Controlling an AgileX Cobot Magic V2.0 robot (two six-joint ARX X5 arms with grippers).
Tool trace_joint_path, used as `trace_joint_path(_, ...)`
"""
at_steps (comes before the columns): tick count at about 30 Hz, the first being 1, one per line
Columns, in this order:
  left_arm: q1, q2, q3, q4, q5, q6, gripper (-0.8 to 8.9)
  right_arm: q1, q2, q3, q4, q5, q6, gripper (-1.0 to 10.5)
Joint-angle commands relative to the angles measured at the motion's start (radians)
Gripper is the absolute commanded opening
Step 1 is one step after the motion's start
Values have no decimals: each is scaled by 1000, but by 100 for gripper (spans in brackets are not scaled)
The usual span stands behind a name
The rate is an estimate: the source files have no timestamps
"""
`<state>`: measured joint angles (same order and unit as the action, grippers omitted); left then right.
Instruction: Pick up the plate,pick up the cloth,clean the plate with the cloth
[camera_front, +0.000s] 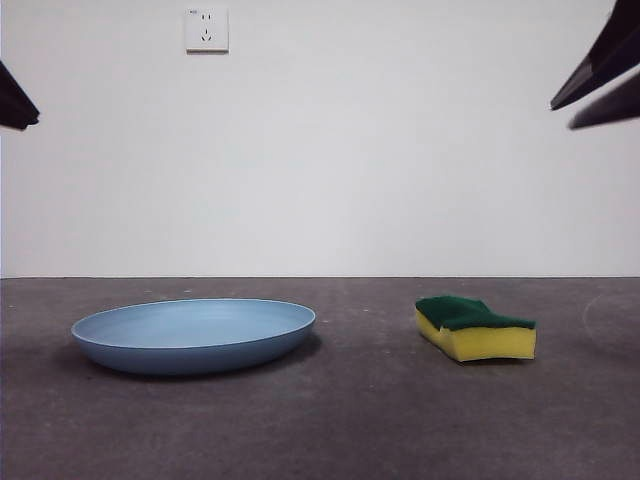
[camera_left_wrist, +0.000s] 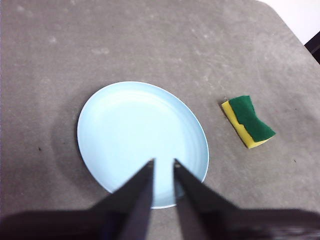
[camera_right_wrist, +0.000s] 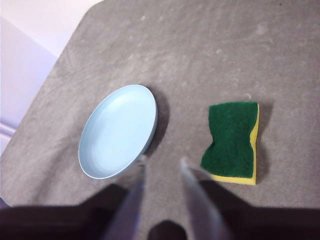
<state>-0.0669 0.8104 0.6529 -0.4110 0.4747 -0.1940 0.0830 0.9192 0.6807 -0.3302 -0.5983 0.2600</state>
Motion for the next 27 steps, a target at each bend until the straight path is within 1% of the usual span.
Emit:
trace_joint_path(1,1,13,5,42,1,-29,446,-2,6,5,3,10,-18,520)
trace_joint_path(2,1,16,5,47,1,-33,444,-2,6,5,3,16,-18,540)
trace_joint_path(4,1,26,6,52,1,-40,443,-2,5,5,3,29,-18,538)
trace_joint_path(8,1,84,23,50,-4,-37,439,-2,6,5,3,28,-18,537)
trace_joint_path(10,1,143,48,49,-11,-15,439,-2,6,5,3,28,-18,537)
trace_joint_path(15,-5,327,154,-7,-73,45,439,-2,6,5,0,28,-14,536)
trace_joint_path(20,-19,516,285,-98,-163,113,438,-2,6,5,-13,28,-14,536)
trace_joint_path(22,-30,584,332,-118,-189,127,438,-2,6,5,-17,28,-14,536)
trace_joint_path(25,-43,663,376,-114,-200,141,438,-2,6,5,-20,28,-14,536)
trace_joint_path(27,-53,705,394,-111,-226,143,437,-2,6,5,-20,28,-14,536)
